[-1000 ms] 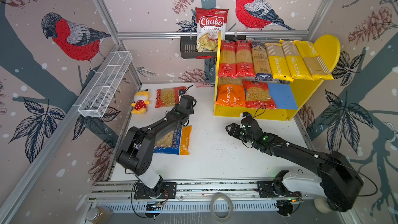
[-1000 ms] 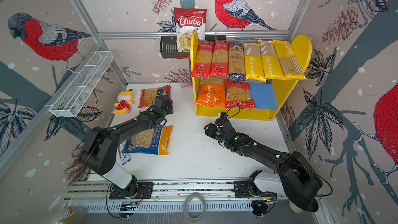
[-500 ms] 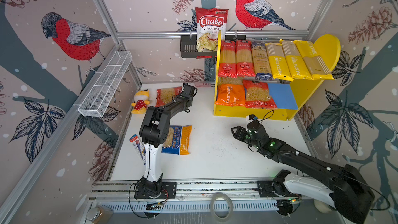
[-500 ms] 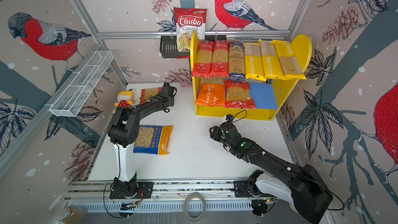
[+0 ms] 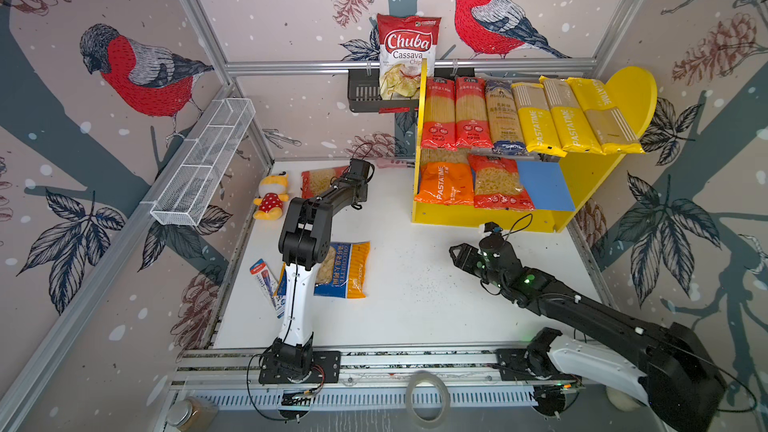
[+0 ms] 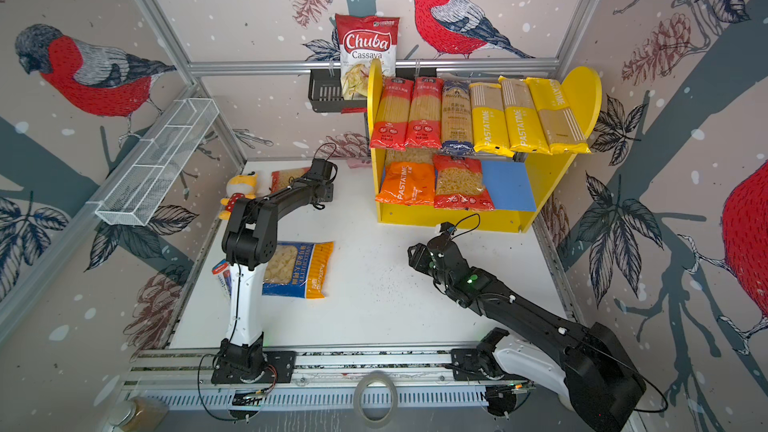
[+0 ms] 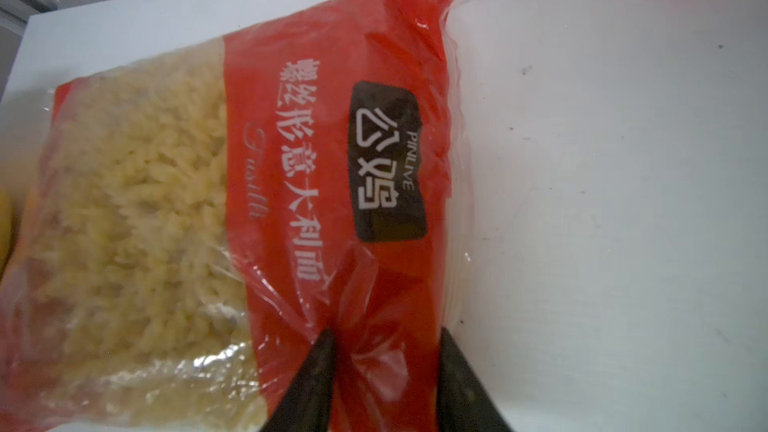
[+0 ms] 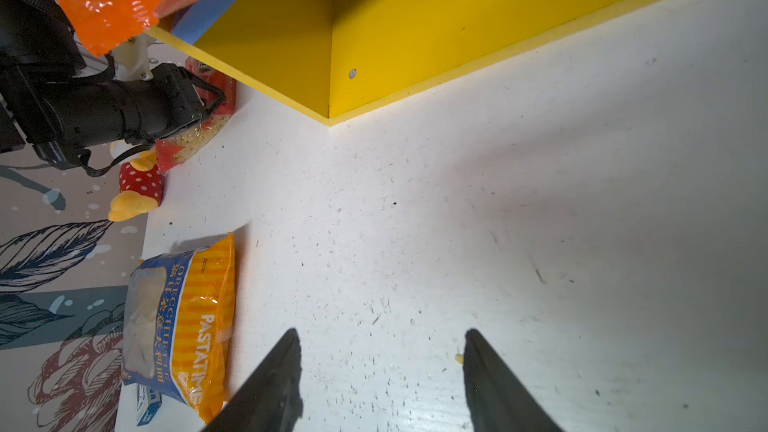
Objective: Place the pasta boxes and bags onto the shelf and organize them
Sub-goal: 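Grasp the second red fusilli bag near the plush toy with the left gripper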
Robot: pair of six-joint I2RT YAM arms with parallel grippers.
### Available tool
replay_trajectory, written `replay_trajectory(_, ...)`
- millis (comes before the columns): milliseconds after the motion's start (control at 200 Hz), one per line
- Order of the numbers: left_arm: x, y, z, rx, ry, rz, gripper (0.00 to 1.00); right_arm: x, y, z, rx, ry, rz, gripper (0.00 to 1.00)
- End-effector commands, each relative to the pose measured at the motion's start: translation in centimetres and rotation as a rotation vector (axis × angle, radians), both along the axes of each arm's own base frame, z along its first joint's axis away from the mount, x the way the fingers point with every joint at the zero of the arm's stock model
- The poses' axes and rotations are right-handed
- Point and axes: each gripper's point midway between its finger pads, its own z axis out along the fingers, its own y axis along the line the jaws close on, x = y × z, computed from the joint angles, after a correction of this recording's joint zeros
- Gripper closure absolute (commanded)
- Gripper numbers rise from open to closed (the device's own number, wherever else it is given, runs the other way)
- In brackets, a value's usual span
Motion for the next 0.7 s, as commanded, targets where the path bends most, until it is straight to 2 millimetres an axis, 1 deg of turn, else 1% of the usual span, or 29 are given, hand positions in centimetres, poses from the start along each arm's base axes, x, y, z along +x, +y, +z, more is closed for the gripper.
replay_trajectory(0,-0.8,-0.2,0.7,-0.031,0.019,-0.016,0.8,0.1,-0.5,0.0,-0.011,-0.005,-0.023,0.38)
replay_trajectory(150,-0.9,-0.6,4.9,-0.072,-0.082,-0.025,0.89,0.4,-0.3,0.0,-0.005,-0.003,-0.024,0.38)
replay_trajectory(320,-1.7,-0.7,8.6,-0.096,-0.133,-0.047,1.0,0.6,0.0,0.0,-0.003,0.0,-0.02,0.37)
replay_trajectory(415,-2.5,-0.6,10.6,-0.112,-0.169,-0.045,1.0,0.7,0.1,-0.1,0.001,-0.001,-0.021,0.37)
replay_trajectory(525,-3.7,-0.9,12.2,-0.146,-0.202,-0.063,1.0,0.8,0.3,-0.2,-0.005,0.004,-0.013,0.37)
replay_trajectory(695,-5.5,-2.2,13.5,-0.213,-0.193,-0.105,1.0,1.0,0.6,-0.2,-0.002,0.006,-0.009,0.37)
